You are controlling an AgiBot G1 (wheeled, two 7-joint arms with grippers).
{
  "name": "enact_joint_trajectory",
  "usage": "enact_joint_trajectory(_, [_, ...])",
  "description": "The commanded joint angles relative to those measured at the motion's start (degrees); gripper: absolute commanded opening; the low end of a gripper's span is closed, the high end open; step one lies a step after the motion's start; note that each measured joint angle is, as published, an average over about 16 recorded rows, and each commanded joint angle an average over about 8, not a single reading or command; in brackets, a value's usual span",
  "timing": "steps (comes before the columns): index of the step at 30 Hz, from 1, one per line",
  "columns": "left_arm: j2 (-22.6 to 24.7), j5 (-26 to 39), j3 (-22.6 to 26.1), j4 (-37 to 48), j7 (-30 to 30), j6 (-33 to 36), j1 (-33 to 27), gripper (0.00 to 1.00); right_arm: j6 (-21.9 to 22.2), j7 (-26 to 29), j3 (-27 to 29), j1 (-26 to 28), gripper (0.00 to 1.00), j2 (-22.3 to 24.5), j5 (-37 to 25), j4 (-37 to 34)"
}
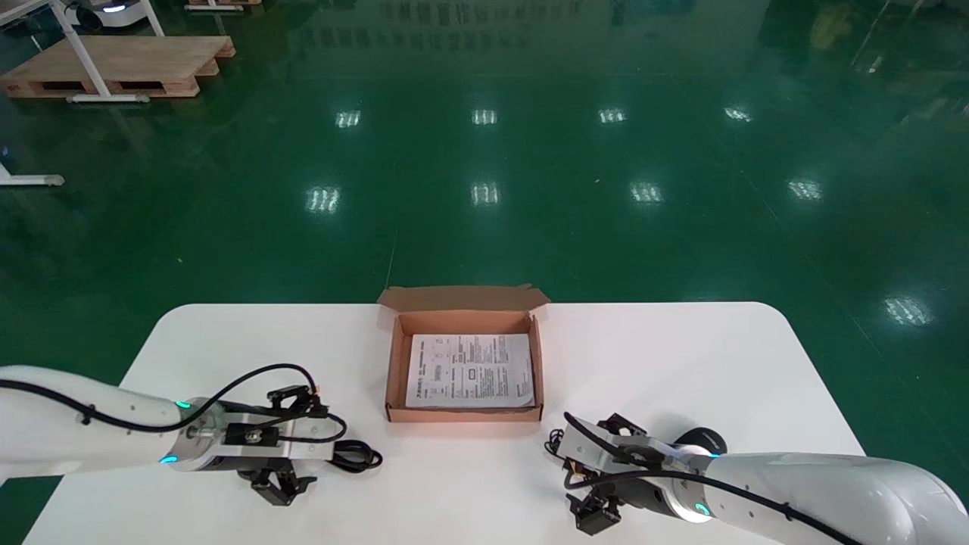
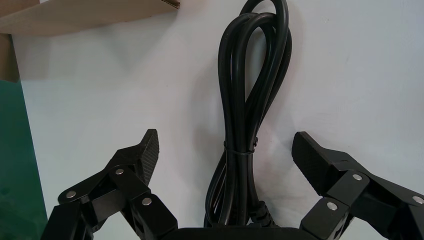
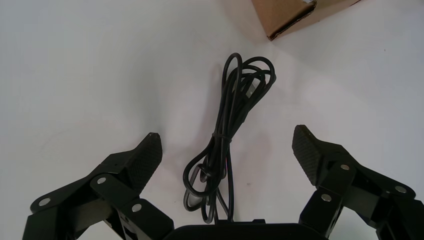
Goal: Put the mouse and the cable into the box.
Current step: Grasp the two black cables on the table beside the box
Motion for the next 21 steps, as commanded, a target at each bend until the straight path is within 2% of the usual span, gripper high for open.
enact_joint_trajectory(1, [-0.01,0.00,0.00,0.00,-0.01,0.01,0.01,0.00,-0.03,-0.03,0.00,0.00,0.00,0.06,0.03,0.08])
enact_joint_trajectory(21, [-0.03,0.00,0.00,-0.07,-0.04,0.01,0.05,0.00,-0.18,-0.12,0.04,-0.07,0.00,0.22,0.16,0.36])
